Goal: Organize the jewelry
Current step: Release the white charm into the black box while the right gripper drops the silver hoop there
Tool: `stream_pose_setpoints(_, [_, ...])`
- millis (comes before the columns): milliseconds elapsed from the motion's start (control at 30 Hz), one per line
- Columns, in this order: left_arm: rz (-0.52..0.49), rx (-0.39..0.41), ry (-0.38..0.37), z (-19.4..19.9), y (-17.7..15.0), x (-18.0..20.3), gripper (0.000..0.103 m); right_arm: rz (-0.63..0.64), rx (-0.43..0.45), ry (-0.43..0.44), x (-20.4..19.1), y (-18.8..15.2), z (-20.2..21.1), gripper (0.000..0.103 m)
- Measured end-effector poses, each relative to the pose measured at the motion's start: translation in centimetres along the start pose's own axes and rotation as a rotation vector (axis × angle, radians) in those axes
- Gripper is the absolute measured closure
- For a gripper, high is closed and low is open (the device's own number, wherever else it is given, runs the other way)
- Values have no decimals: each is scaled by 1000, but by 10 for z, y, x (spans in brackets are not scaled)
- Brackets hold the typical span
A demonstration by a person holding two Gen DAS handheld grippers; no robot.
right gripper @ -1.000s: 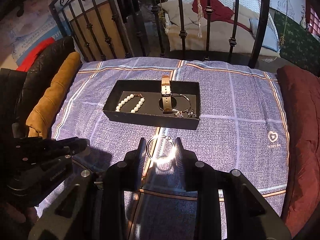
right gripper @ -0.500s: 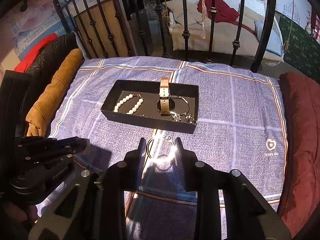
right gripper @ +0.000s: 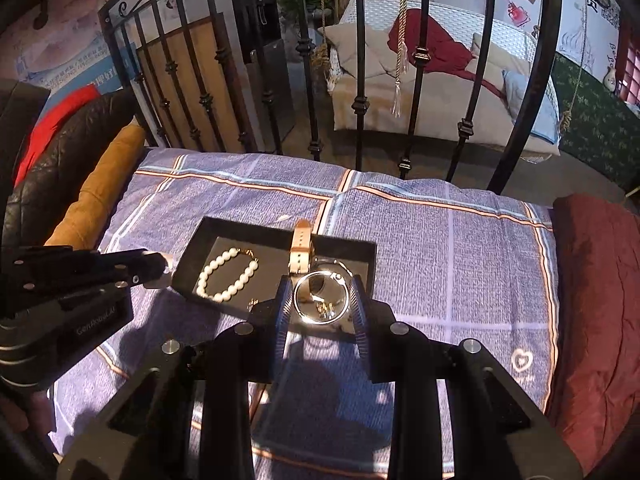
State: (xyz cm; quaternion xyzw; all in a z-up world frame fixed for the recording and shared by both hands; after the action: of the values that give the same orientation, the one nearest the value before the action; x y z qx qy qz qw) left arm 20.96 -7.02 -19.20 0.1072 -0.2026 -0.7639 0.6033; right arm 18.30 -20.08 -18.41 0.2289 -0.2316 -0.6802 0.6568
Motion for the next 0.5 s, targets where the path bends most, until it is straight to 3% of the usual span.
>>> stream_pose_setpoints(200, [-8, -6, -15, -26, 18, 5, 91, -5, -22, 9, -1, 11, -30, 73])
stream_pose_setpoints(267, [-6, -14, -3, -34, 21, 3, 73, -5, -43, 18, -1, 13, -39, 72])
stream_pose_setpoints(300, [-2, -17, -1, -36, 22, 2, 69, -4, -53, 18, -1, 13, -42, 72])
stream_pose_setpoints(367, [3, -23, 0, -40, 24, 0, 58, -3, -56, 15, -1, 13, -45, 54])
stream_pose_setpoints(400, [4, -26, 4, -40, 23, -1, 56, -3, -52, 8, 0, 13, -44, 49])
stream_pose_setpoints(500, [-8, -30, 34, -38, 19, -6, 53, -20, -47, 10, 4, 10, -41, 49])
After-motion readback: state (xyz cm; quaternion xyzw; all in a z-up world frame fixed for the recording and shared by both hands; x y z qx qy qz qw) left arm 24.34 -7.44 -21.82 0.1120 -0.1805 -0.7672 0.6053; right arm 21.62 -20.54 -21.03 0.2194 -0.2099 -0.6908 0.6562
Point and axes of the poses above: each gripper's, at about its wrist camera, not at the fingertips, and z roughly against the way its jaws point, x to its right, y to its top, the point moved 8 cm from there along -z, roughly the way its jaws point, and after that the axes turned 6 degrees about -y, right-handed, at the moved point
